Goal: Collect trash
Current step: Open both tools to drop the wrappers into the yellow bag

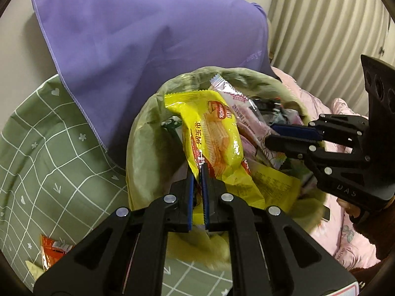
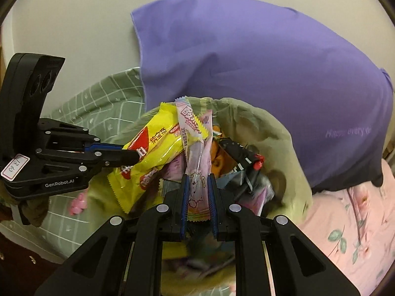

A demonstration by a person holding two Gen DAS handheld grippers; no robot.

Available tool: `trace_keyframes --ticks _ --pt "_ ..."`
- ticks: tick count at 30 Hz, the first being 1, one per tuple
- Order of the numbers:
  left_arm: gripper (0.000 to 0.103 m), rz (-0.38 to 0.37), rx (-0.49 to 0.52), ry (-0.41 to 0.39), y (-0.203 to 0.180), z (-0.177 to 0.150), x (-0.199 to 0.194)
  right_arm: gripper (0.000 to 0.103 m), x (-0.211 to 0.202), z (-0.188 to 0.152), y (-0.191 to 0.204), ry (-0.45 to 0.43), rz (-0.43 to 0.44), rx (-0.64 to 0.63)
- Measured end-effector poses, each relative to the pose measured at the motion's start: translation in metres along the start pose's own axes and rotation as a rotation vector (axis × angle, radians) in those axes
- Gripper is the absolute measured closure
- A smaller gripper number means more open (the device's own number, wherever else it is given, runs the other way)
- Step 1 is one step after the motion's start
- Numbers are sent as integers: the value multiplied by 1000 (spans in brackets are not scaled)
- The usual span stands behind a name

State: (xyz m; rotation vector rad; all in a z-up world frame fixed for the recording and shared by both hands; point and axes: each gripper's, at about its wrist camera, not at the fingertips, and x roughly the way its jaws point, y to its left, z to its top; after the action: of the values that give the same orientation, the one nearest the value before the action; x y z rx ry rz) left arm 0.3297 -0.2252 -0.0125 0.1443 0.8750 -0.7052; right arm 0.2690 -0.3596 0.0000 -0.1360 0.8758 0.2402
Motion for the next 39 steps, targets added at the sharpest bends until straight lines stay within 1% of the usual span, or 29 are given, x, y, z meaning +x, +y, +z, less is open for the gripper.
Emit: trace_keyframes --ticks 2,6,10,15,20,23,25,27,29,31,33,39 --pt "97 9 3 3 -1 1 6 88 6 1 -1 7 -12 -12" --pt "97 0 6 15 -3 2 14 88 11 -2 0 13 -27 -47" --pt "97 -34 -27 3 3 -1 11 88 3 -7 -4 12 11 -4" --pt "97 -60 -70 -18 14 -7 -2 88 -9 -12 -1 2 14 28" --pt "97 -69 -83 -16 20 -11 -6 88 -16 -14 3 -16 -27 57" --pt "97 -79 -92 -23 19 -5 -5 87 -22 -13 3 -33 -54 69" --pt "94 -79 -93 -30 24 -5 -11 81 -24 -13 1 -39 -63 78" --pt "91 -77 -91 -36 23 -4 -15 80 -27 -13 1 -48 -81 83" --pt "80 -77 -92 -42 21 -3 -18 79 -30 -14 1 -54 -98 85" --pt "76 -76 -100 -49 20 -2 -21 71 -34 -16 0 -61 -101 95" --pt "75 -71 -106 -61 20 -2 -28 70 -39 -17 0 -72 -101 110" --pt "62 -37 -140 -118 25 -8 -62 70 -57 -18 4 -126 -109 153"
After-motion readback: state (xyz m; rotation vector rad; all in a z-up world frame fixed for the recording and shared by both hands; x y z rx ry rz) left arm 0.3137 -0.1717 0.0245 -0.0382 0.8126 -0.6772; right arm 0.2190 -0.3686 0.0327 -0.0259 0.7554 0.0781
